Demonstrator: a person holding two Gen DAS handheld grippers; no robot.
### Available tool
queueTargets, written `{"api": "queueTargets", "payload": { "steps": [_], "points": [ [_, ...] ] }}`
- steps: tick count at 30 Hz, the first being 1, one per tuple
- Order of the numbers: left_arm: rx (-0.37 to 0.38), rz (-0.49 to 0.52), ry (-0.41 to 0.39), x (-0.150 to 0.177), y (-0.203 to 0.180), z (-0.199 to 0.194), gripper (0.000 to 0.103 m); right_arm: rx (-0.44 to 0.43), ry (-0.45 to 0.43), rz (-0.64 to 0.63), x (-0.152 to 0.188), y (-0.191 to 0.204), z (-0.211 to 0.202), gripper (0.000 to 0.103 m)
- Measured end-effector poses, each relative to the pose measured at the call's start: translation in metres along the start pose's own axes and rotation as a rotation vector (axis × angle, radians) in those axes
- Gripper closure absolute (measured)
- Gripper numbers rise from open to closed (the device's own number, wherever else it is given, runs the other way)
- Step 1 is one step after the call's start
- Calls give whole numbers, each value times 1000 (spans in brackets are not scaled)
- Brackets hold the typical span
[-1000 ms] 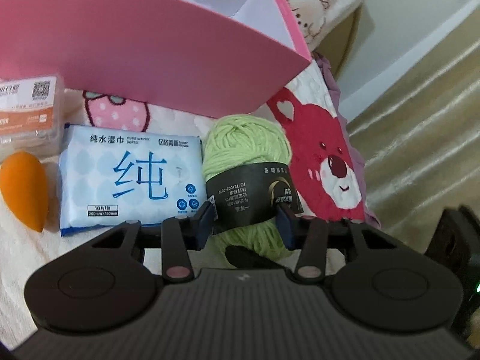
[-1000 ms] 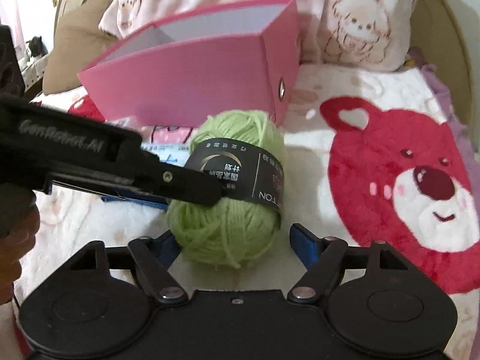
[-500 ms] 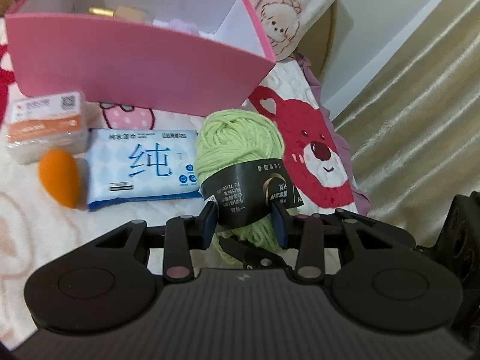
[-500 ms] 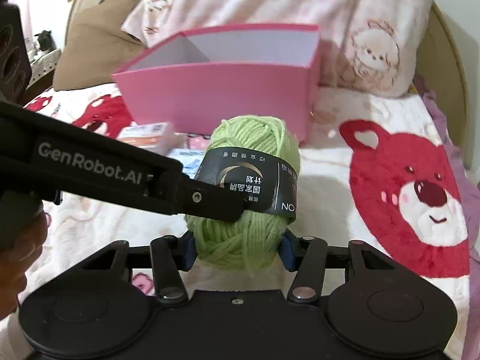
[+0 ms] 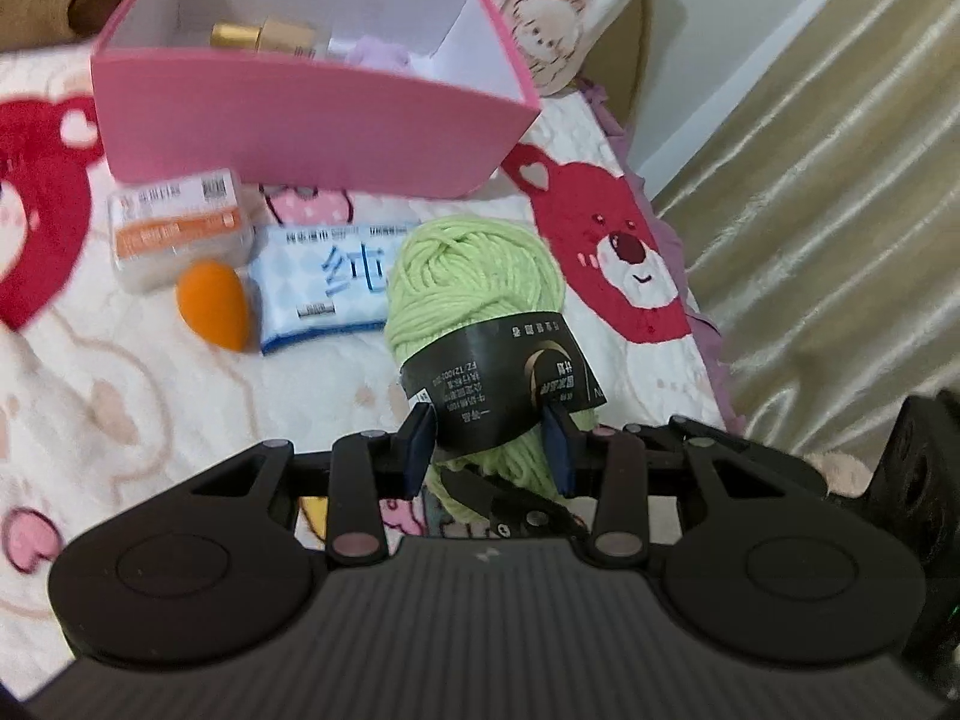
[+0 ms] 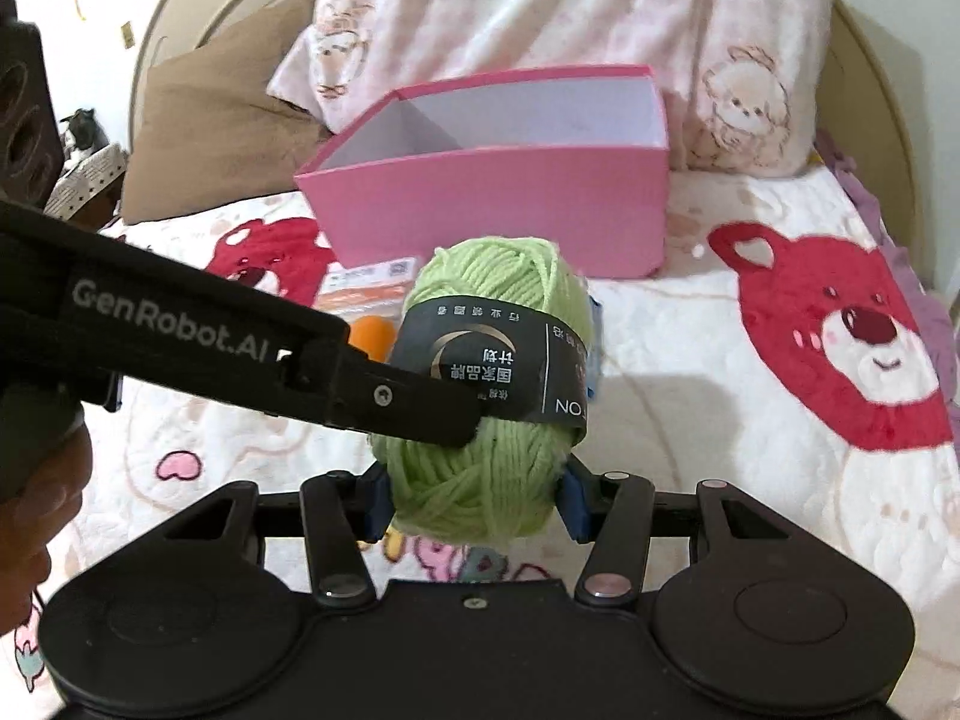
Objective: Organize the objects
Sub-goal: 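Lift the green yarn ball and carry it over the pink box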
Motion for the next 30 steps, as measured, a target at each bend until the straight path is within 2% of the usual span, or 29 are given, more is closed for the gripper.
{"api": "queueTargets", "payload": {
  "steps": [4,8,11,15,18,22,25,30],
  "points": [
    [-22,103,-50,-13,-11,-23,66,6,-44,-22,-20,11,-14,46],
    [-3,86,-61,-35,-9,-42,66,12,-63,-52,-46,21,-25,46],
    [-21,104,-58,-54,-8,-60,66,4,-86,-104,-67,32,-31,46],
    [-13,67,-54,-89,1,-86,66,-11,-141,-188,-102,51,-40,46],
    [-25,60,-62,-116,9,-102,66,-40,-167,-193,-132,62,-41,46],
    [-86,67,-70,-152,23,-111,66,-68,-184,-184,-170,73,-24,46],
    [-129,61,-58,-173,41,-105,65,-102,-162,-135,-193,73,1,46],
    [-129,17,-78,-199,76,-73,65,-74,-147,-89,-213,67,48,46]
  ]
}}
Point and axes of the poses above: each gripper's, at about its wrist camera, not at the fingertips, and z roughly the way its jaws point, y to its left, x to its underside, the point moved 9 cm from there along z, roughly the way its jaws point, and after that the axes turned 6 degrees about z, right-handed, at the moved point
